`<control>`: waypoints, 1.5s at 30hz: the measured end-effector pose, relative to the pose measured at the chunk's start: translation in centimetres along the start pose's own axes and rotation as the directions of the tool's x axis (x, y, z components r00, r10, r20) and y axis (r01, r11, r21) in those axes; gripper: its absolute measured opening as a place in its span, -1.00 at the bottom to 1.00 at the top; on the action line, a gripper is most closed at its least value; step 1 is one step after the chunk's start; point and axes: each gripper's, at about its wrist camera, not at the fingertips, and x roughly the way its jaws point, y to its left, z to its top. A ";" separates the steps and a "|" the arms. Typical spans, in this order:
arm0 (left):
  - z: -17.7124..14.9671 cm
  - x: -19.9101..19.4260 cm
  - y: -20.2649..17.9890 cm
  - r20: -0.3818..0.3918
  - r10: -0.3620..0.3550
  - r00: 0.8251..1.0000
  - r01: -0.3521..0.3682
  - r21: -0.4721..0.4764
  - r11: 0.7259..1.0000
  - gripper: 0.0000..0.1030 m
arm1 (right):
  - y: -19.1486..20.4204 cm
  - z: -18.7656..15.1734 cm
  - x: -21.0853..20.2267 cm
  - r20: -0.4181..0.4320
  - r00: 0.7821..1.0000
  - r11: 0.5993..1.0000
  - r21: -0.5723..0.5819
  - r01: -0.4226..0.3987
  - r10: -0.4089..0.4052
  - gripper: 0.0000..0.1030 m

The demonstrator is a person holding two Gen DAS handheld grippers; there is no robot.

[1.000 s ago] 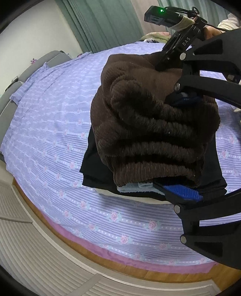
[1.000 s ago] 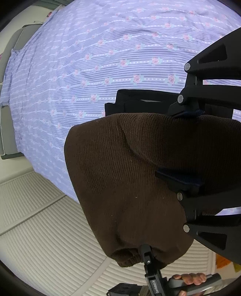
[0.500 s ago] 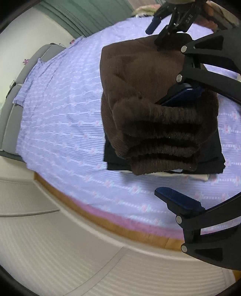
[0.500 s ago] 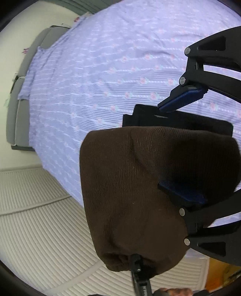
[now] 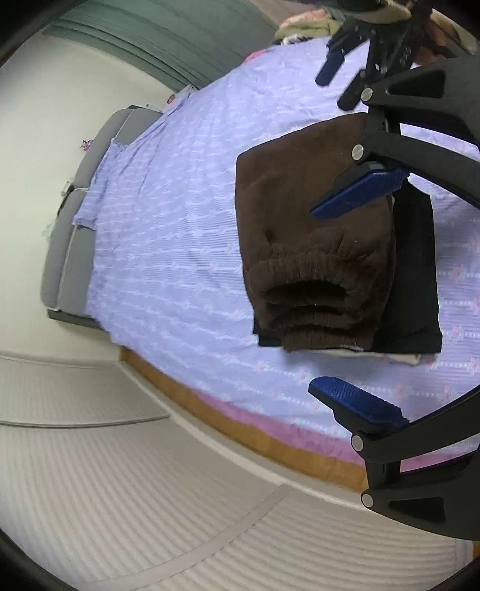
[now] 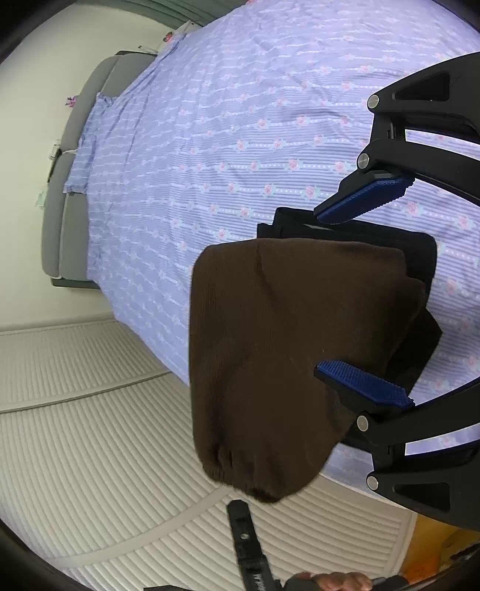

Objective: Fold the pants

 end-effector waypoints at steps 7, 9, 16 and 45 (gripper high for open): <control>-3.2 -6.2 -5.0 0.127 0.044 0.991 -0.057 0.100 0.993 0.82 | -1.2 -1.6 -6.6 0.133 0.991 0.999 0.030 0.016 -0.020 0.73; -4.5 -8.1 -6.8 0.164 0.046 0.985 -0.065 0.113 0.991 0.93 | -2.0 -2.6 -9.0 0.167 0.985 0.999 0.040 0.037 -0.043 0.78; -10.0 -13.9 -14.1 0.244 0.056 0.968 -0.082 0.099 0.992 0.95 | -5.7 -6.8 -16.6 0.222 0.969 0.994 0.061 0.093 -0.104 0.81; -28.6 -26.1 -38.0 0.270 0.031 0.962 -0.081 0.179 0.980 1.00 | -21.8 -27.1 -37.9 0.248 0.950 0.976 0.151 0.158 -0.192 0.84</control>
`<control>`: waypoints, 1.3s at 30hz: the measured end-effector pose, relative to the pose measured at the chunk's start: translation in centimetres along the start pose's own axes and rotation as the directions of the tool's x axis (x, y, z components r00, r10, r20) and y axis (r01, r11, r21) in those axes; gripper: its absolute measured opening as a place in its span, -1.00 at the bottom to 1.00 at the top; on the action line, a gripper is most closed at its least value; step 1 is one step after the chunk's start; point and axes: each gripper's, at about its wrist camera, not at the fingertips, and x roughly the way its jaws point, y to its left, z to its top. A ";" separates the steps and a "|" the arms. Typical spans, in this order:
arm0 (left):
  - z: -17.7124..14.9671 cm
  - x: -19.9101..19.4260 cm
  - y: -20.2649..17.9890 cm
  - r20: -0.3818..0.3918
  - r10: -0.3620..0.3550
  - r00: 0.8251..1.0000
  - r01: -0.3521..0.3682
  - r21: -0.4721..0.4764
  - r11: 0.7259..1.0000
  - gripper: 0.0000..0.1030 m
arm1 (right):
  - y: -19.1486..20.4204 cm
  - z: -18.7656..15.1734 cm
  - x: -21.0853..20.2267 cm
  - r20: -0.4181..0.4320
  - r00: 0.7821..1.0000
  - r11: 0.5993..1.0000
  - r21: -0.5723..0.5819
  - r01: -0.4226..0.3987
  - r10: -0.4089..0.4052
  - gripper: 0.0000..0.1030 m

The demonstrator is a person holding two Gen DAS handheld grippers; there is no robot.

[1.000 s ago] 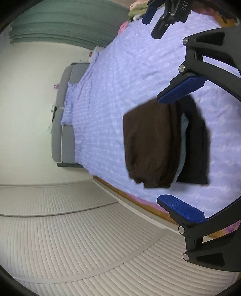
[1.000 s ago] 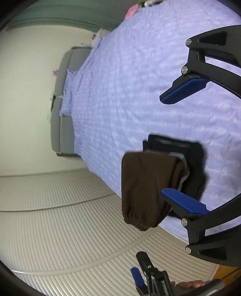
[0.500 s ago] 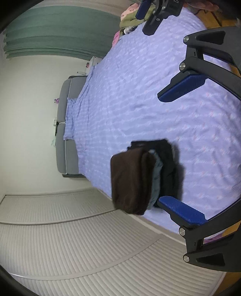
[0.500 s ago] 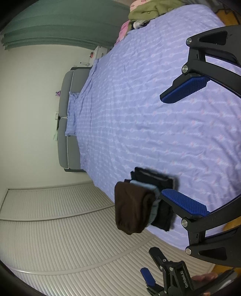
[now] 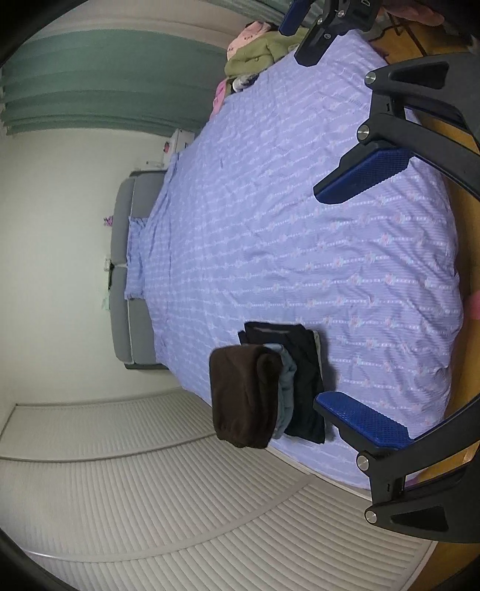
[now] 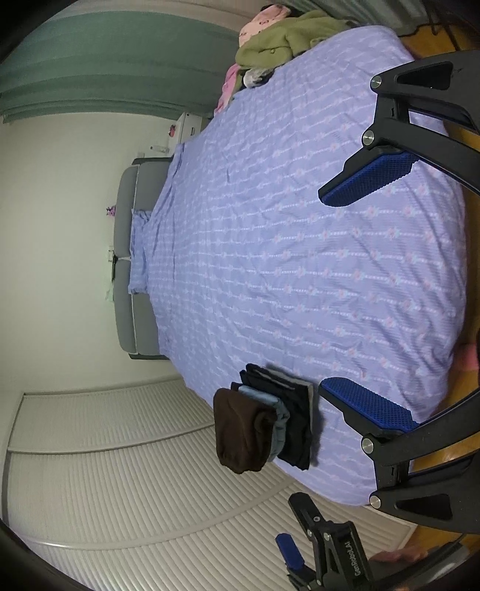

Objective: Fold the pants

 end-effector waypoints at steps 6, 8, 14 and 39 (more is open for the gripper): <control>0.3 -1.7 -1.3 0.021 -0.026 0.999 0.025 0.035 0.999 1.00 | -1.2 -0.8 -2.4 0.024 1.000 1.000 0.018 0.019 -0.019 0.84; 0.3 -2.2 -1.6 0.026 -0.031 0.999 0.030 0.038 0.999 1.00 | -1.3 -1.0 -3.1 0.026 0.999 1.000 0.018 0.023 -0.023 0.84; 0.1 -3.2 -2.6 0.032 -0.056 0.998 0.053 0.079 0.995 1.00 | -1.7 -1.5 -4.4 0.026 0.999 0.999 0.031 0.038 -0.039 0.84; -0.8 -4.8 -3.3 0.036 -0.079 0.996 0.075 0.090 0.993 1.00 | -1.9 -2.4 -5.8 0.031 0.998 0.998 0.035 0.055 -0.056 0.84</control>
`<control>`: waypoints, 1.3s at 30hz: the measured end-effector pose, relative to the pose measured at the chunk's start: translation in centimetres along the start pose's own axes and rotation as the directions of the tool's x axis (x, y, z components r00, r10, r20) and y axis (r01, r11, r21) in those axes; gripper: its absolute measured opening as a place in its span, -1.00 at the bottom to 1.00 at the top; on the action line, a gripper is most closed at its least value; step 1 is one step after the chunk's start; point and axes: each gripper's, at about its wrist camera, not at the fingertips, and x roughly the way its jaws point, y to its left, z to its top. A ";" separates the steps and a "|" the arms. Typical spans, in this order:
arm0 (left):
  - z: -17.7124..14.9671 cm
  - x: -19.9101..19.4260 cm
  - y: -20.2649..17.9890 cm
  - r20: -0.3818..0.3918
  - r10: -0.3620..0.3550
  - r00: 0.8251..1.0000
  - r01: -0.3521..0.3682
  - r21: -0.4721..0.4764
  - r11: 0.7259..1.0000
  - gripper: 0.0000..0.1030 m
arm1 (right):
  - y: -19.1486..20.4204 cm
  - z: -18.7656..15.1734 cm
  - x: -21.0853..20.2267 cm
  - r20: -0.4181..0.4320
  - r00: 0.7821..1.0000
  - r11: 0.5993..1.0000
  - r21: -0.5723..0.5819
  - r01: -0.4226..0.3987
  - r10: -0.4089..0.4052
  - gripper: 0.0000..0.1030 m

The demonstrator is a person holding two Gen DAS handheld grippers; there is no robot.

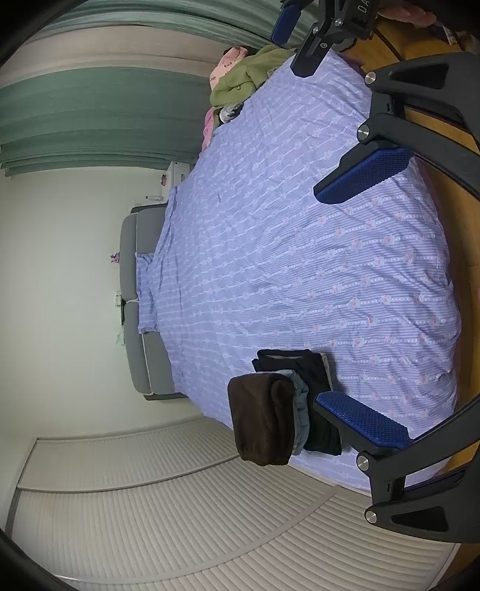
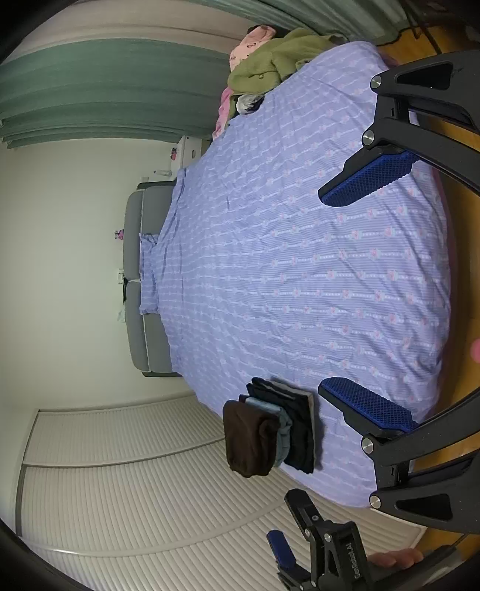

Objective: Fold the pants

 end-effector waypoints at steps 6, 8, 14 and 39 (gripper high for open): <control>0.0 -0.4 -0.2 0.007 0.001 1.000 -0.001 -0.005 1.000 1.00 | -0.1 0.0 -0.4 0.011 1.000 1.000 -0.007 0.001 -0.001 0.84; 0.1 -0.5 -0.1 0.009 0.000 1.000 0.000 -0.005 1.000 1.00 | -0.1 0.0 -0.6 0.014 1.000 1.000 -0.006 0.001 -0.001 0.84; 0.2 -0.8 -0.3 0.017 0.000 1.000 0.000 0.002 1.000 1.00 | 0.1 0.1 -0.7 0.019 1.000 1.000 -0.009 0.001 -0.001 0.84; 0.8 -0.5 -1.5 0.019 0.004 1.000 -0.004 0.008 1.000 1.00 | -0.8 0.0 -0.7 0.022 1.000 1.000 -0.007 0.005 -0.005 0.84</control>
